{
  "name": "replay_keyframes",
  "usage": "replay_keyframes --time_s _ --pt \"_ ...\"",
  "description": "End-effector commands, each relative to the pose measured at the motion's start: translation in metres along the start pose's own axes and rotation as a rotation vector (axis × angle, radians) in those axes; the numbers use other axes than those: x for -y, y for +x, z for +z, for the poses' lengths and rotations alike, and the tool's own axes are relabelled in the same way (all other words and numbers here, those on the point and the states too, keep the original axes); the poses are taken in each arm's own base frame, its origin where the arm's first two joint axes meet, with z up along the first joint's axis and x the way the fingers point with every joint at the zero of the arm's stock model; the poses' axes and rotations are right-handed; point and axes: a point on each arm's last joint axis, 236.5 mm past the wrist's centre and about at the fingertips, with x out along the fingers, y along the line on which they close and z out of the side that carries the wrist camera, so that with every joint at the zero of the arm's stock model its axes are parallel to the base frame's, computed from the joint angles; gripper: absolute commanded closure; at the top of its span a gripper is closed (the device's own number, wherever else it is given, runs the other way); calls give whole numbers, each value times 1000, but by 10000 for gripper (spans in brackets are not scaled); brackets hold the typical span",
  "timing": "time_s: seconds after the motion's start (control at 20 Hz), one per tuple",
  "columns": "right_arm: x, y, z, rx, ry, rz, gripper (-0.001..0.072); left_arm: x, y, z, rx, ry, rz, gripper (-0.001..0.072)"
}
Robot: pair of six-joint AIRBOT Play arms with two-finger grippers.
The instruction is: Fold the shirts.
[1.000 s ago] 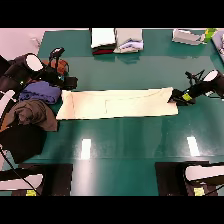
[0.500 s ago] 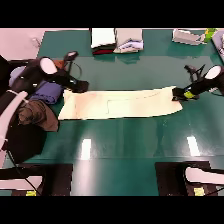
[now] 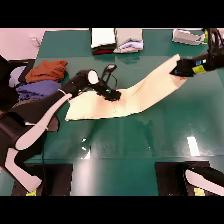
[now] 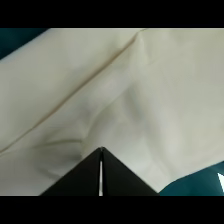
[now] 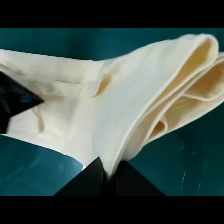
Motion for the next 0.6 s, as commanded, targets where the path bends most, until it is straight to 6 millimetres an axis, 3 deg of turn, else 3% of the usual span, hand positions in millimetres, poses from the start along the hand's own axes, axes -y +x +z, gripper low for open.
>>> replay_keyframes --time_s 0.0,0.25,0.35,0.45,0.55 --pt "-62 -12 18 44 -87 91 701 22 29 -3 -4 18 -59 684" --pt "-107 -3 30 37 -147 155 701 20 30 -5 -16 16 -57 684" --pt "-117 2 32 27 -150 170 701 10 20 3 -1 -4 -52 684" --pt "-131 9 31 16 -167 189 701 -9 -10 24 62 -35 -36 684" --pt "-150 20 28 3 -191 216 701 -36 -61 45 137 -30 21 684"
